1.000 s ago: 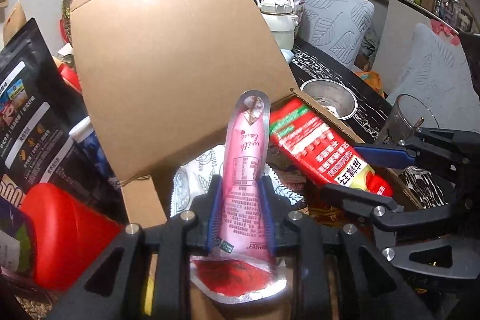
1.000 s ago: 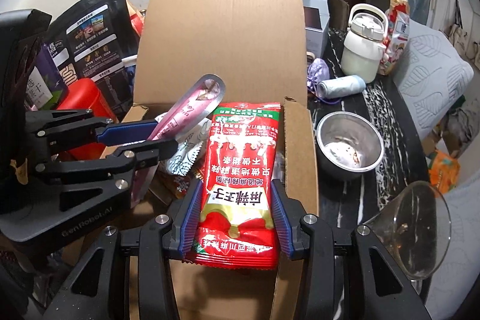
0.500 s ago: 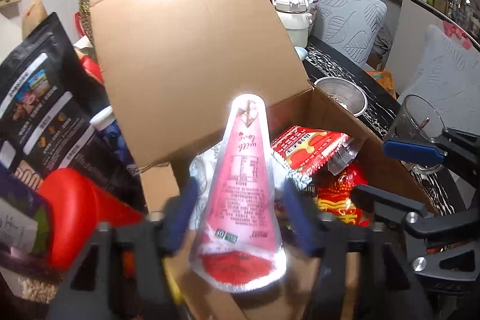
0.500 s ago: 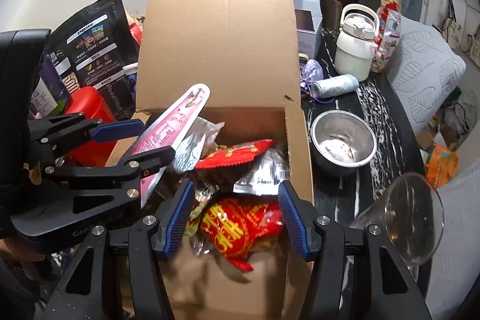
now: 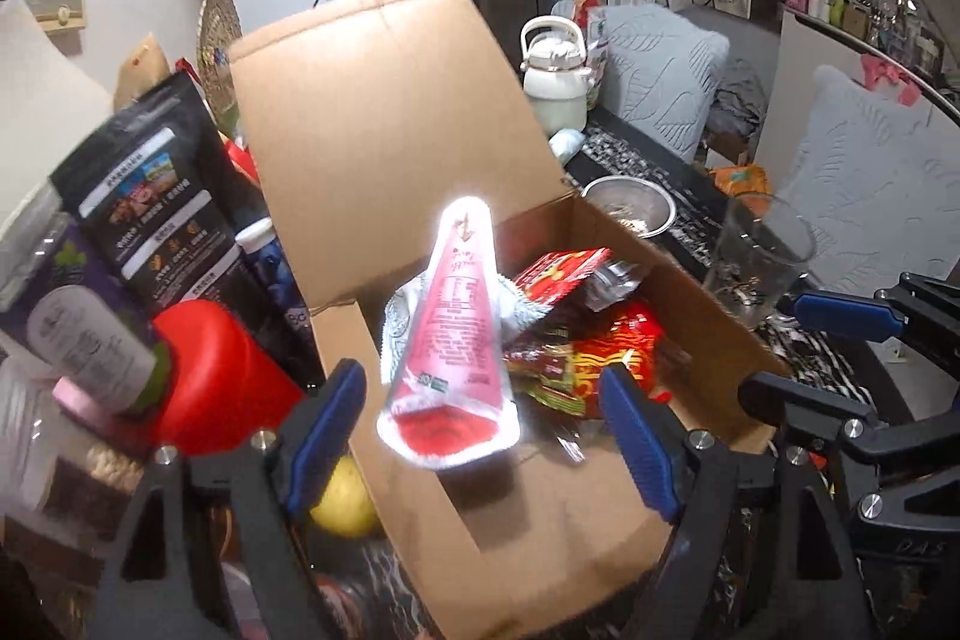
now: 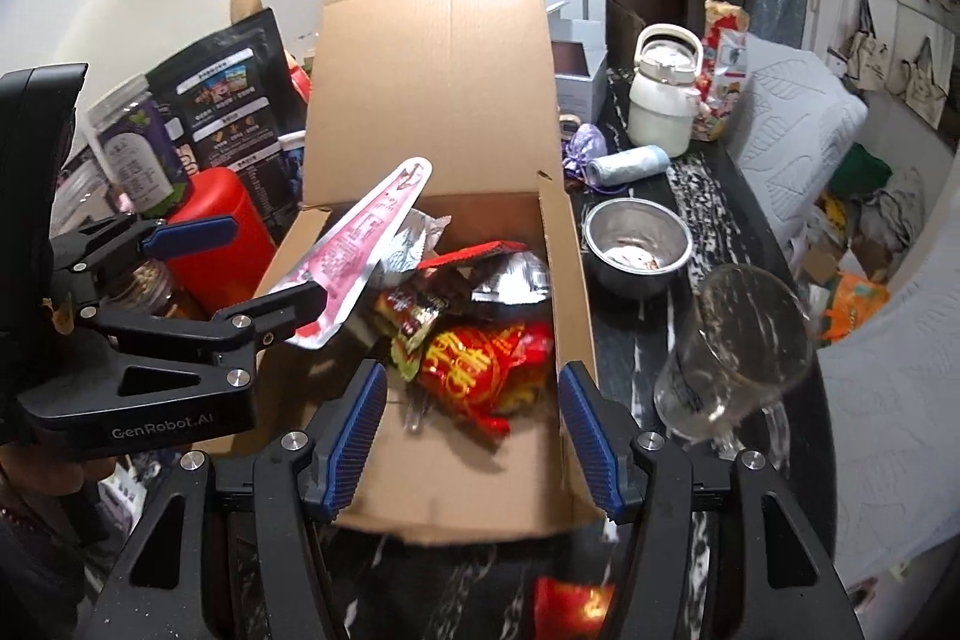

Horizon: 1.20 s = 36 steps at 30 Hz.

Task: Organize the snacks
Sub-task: 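Withdraw both open tools from the box back over the table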

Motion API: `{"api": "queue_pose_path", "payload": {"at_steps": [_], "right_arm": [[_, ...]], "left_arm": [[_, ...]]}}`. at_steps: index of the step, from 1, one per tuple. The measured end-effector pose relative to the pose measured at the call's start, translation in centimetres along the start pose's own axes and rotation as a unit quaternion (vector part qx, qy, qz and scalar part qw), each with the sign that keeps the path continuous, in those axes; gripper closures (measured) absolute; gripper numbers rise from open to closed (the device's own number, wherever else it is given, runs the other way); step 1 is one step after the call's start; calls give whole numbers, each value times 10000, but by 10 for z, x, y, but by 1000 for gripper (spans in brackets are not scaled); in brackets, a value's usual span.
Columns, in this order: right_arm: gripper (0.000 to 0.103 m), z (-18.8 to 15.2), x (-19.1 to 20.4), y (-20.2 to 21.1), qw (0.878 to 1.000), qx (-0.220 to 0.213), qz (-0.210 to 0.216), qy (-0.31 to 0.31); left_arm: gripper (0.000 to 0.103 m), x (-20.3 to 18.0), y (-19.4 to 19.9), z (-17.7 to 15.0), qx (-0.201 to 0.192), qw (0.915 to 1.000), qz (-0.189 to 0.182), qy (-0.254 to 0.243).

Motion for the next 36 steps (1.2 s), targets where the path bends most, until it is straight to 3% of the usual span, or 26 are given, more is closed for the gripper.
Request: {"api": "queue_pose_path", "payload": {"at_steps": [15, 19, 29, 36], "right_arm": [[43, -23, 14, 96, 9981, -488, -371, 6], [38, -35, 13, 118, 9971, -587, -478, -24], [38, -79, -2, 153, 9947, -562, -844, -185], [38, -116, -11, 148, 9938, -355, -975, -400]], "left_arm": [[23, -40, 92, -10, -610, 9975, -247, -247], [23, -59, 111, -19, -677, 9962, -383, -401], [23, -99, 122, -49, -570, 9943, -721, -540], [23, -118, 109, -78, -365, 9931, -916, -636]]}}
Point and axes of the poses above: each gripper's, at about its wrist camera, not at the fingertips, and y roughly against the way its jaws point, x to its left, z to its top, the point moved 8 cm from there along -y, roughly the way its jaws point, and after that the axes turned 1 degree about -x, right-handed, at the moved point
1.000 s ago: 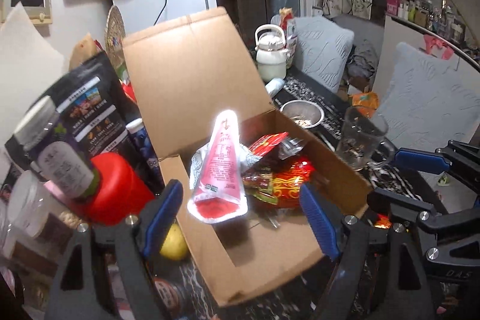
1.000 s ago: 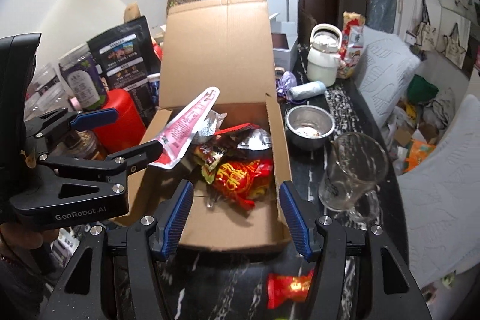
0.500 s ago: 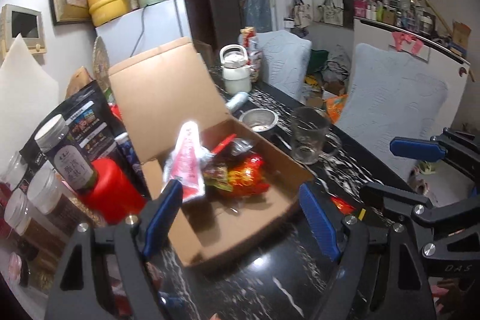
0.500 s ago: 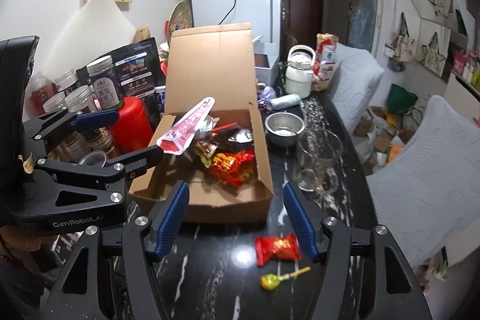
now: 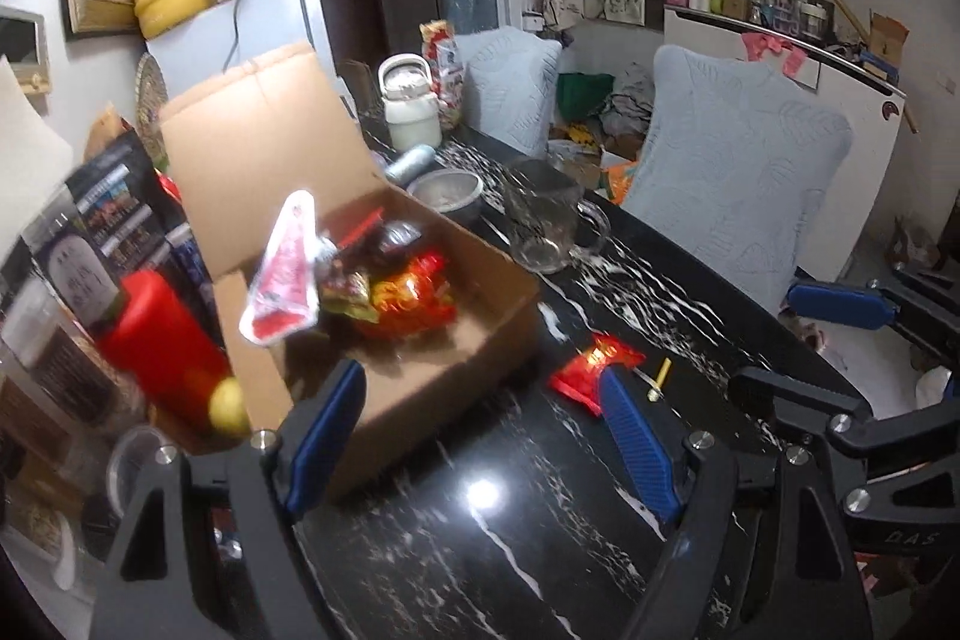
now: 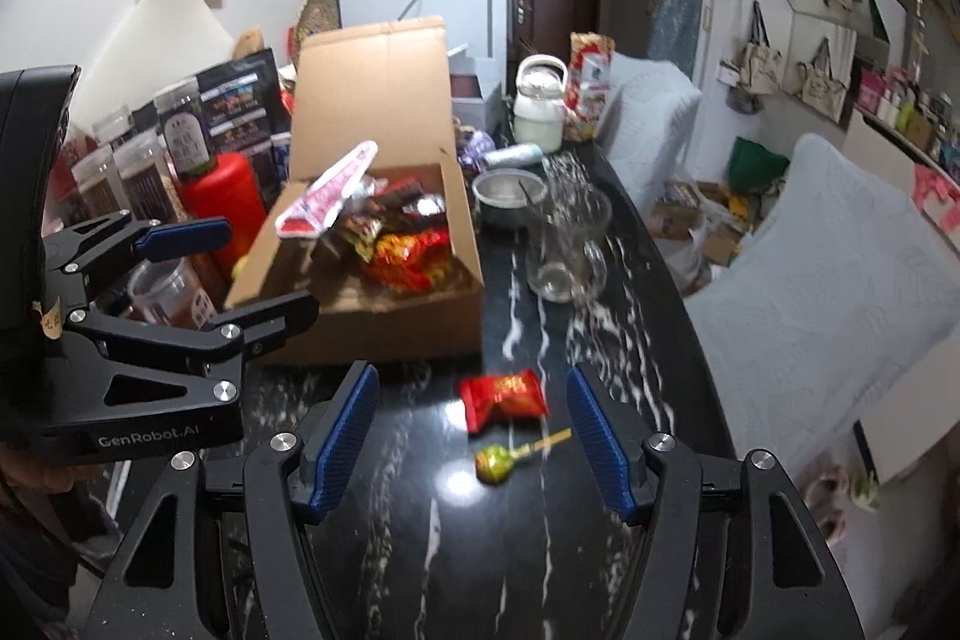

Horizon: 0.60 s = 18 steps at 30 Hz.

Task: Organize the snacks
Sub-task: 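Withdraw both open tools from the box back over the table, then grasp the green lollipop by its candy head with the right tool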

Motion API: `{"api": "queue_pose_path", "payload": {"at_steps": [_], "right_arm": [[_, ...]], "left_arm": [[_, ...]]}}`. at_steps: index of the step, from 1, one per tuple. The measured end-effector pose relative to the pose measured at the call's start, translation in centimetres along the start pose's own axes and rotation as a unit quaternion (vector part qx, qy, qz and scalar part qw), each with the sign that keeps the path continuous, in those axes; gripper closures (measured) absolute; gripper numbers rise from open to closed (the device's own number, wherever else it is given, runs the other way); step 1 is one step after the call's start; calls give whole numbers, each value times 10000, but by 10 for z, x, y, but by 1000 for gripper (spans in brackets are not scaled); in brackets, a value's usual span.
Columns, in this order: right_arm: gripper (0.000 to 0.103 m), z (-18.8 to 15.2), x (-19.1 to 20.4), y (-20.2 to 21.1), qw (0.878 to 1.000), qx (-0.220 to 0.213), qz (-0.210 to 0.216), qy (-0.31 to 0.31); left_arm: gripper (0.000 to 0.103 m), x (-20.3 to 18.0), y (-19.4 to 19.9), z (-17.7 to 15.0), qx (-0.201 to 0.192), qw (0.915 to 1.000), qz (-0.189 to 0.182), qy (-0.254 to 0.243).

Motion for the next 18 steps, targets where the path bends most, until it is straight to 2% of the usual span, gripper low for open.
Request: {"api": "queue_pose_path", "payload": {"at_steps": [9, 18], "right_arm": [[38, -42, -12, -29, 9985, 354, 37, -420], [38, -68, -21, -66, 9946, 715, 63, -748]], "left_arm": [[23, -2, -34, -34, 403, 9988, -252, 72], [23, 0, -70, -60, 795, 9961, -352, 123]]}}
Point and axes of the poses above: each gripper's, at about its wrist camera, not at the fingertips, and y roughly against the way its jaws point, x to its left, z to its top, the point moved 8 cm from there along -y, roughly the way its jaws point, and after that the axes turned 1 degree about -x, right-handed, at the moved point
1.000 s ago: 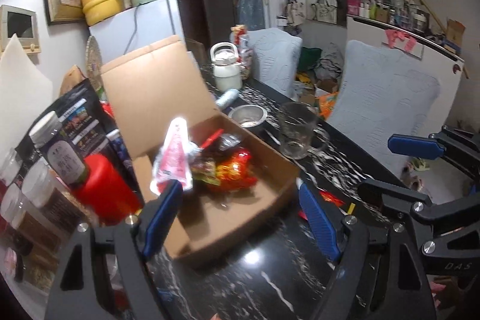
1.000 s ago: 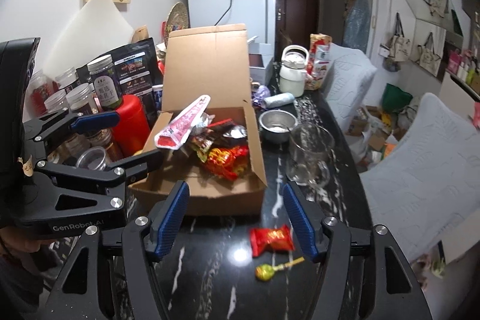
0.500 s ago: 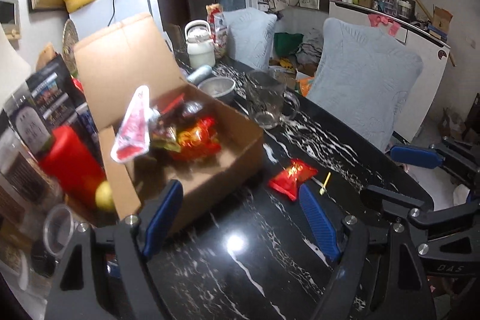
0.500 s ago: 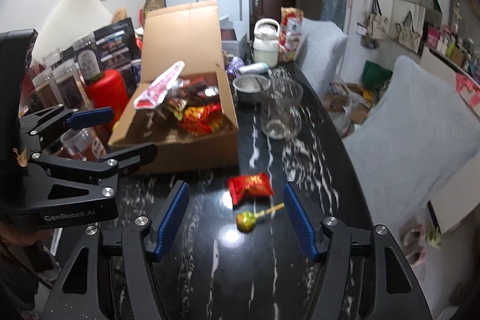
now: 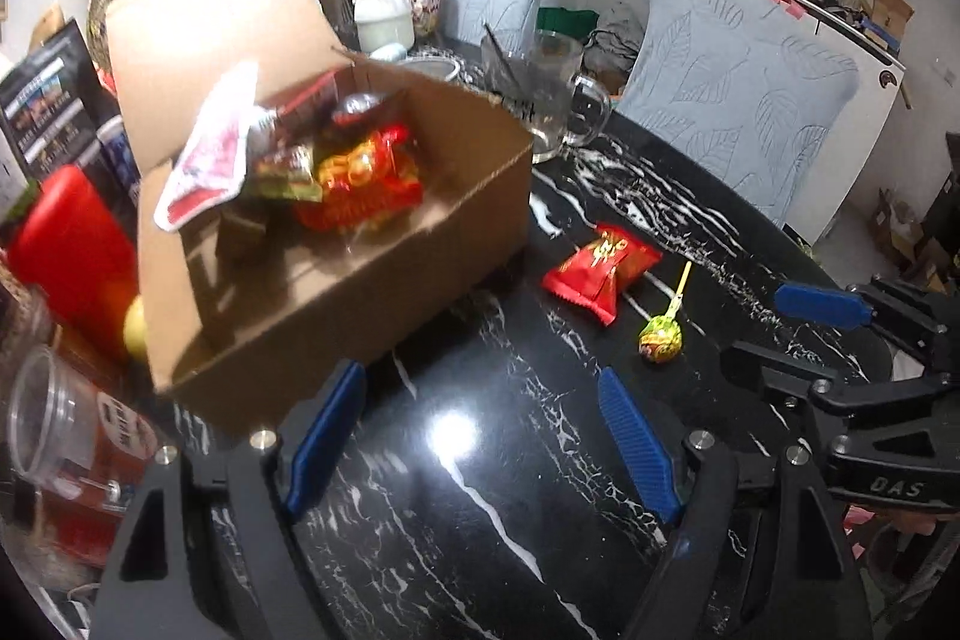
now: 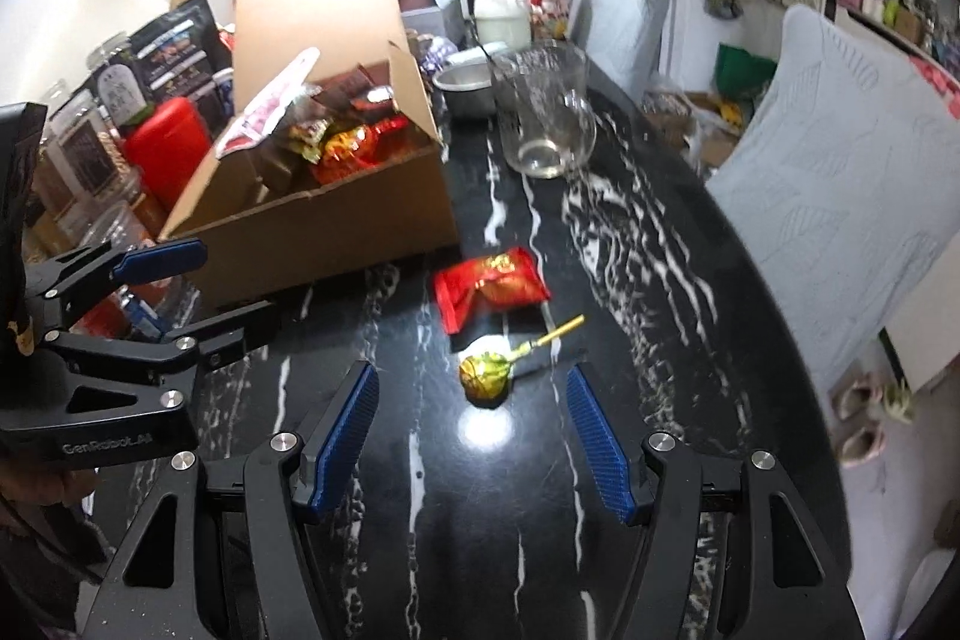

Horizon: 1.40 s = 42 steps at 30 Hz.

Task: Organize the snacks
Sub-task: 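Grasp the green lollipop by its candy head with the right tool, then grasp the small red candy packet with the left tool while the right tool holds the lollipop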

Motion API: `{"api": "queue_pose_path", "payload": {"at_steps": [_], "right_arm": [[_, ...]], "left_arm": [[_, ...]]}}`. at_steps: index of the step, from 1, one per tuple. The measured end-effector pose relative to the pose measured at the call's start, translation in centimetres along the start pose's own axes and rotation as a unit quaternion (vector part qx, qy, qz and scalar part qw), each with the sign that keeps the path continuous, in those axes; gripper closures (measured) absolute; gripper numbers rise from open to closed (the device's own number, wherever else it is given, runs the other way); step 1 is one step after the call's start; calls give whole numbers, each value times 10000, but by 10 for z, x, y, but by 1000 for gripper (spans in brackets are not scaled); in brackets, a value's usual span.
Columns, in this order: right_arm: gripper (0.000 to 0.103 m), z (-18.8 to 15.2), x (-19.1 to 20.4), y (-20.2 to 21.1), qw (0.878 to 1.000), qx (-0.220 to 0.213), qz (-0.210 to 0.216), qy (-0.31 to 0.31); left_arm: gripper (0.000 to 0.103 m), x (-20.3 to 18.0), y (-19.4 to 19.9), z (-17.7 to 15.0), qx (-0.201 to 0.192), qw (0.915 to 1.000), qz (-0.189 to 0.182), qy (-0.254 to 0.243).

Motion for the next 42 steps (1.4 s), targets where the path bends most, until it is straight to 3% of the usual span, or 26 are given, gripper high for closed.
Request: {"api": "queue_pose_path", "payload": {"at_steps": [10, 18, 22, 25, 42], "right_arm": [[38, -11, -7, -50, 9991, 324, 64, -275], [48, -12, -10, -73, 9981, 545, 66, -280], [57, -11, -9, -76, 9985, 505, 52, -213], [76, -10, -6, -77, 9985, 504, 126, -147], [77, -3, -51, -46, 9988, 187, 186, -410]], "left_arm": [[23, 16, -28, -2, 115, 9998, 98, 151], [23, 17, -41, 5, 147, 9997, 13, 170], [23, 13, -45, 10, 140, 9999, -17, 94], [23, 9, -47, 14, 137, 9999, -48, 38], [23, -44, -85, 39, 240, 9967, -641, -443]]}}
Point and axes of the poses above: each gripper's, at about its wrist camera, not at the fingertips, and y roughly against the way its jaws point, x to its left, z to its top, the point moved 8 cm from there along -y, roughly the way its jaws point, and after that the axes turned 1 degree about -x, right-handed, at the moved point
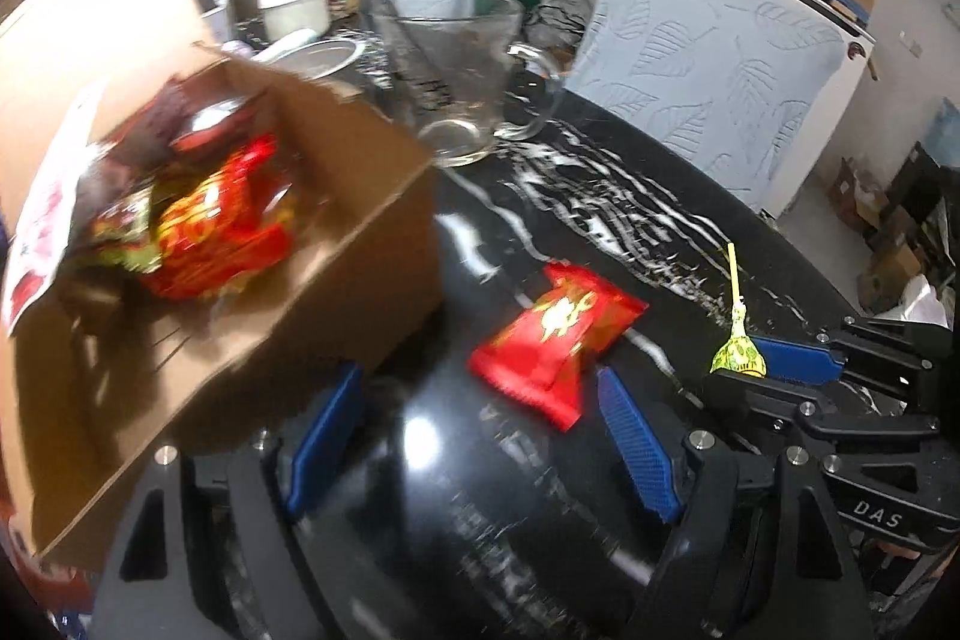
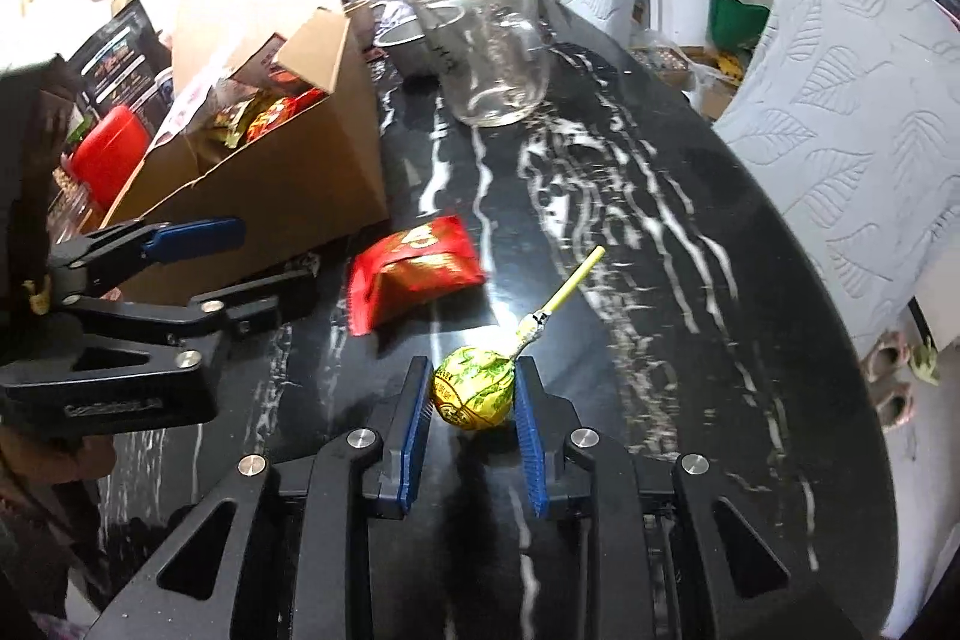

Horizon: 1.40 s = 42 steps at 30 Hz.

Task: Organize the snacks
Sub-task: 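Grasp the small red candy packet with the left tool while the right tool holds the lollipop, then carry the red candy packet with the left tool while the right tool carries the lollipop to the box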

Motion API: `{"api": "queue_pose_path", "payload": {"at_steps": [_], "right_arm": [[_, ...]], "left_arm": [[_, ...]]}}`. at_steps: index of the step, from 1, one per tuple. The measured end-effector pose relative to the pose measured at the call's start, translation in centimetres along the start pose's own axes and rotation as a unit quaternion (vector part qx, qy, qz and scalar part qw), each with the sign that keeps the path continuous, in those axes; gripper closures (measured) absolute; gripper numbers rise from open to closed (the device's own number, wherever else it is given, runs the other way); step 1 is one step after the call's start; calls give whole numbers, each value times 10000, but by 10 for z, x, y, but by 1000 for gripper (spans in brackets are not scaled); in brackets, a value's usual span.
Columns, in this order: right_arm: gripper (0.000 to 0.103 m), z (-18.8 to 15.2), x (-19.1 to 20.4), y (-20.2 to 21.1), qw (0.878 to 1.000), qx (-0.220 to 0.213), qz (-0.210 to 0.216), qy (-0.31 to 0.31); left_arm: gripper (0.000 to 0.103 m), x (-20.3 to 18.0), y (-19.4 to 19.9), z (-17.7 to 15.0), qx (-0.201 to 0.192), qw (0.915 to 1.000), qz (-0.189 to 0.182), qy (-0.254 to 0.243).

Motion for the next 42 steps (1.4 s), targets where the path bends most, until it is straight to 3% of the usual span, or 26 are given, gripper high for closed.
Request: {"api": "queue_pose_path", "payload": {"at_steps": [5, 7, 16, 25, 28, 34, 42], "right_arm": [[77, -1, -19, 1, 9998, 25, 15, -186], [77, -1, -26, 2, 9997, 37, 13, -251], [76, -1, -46, 0, 9991, 86, 66, -401], [77, -3, -52, 0, 9989, 116, 82, -438], [76, -4, -52, 0, 9989, 121, 97, -447], [76, -6, -53, -1, 9986, 144, 134, -484], [76, -7, -54, 0, 9985, 137, 124, -511]], "left_arm": [[23, -18, -21, 9, 159, 9991, -93, -370], [23, -25, -29, 10, 249, 9985, -253, -418], [23, -38, -59, 10, 544, 9962, -356, -585], [23, -41, -59, 9, 474, 9960, -331, -679], [33, -42, -56, 8, 402, 9962, -347, -696], [66, -47, -52, 9, 353, 9960, -398, -722], [67, -54, -48, 6, 373, 9958, -445, -704]]}}
Point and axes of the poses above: each gripper's, at about its wrist camera, not at the fingertips, and y roughly against the way its jaws point, x to its left, z to its top, the point moved 8 cm from there along -y, roughly the way its jaws point, and after that the axes turned 1 degree about -x, right-handed, at the moved point
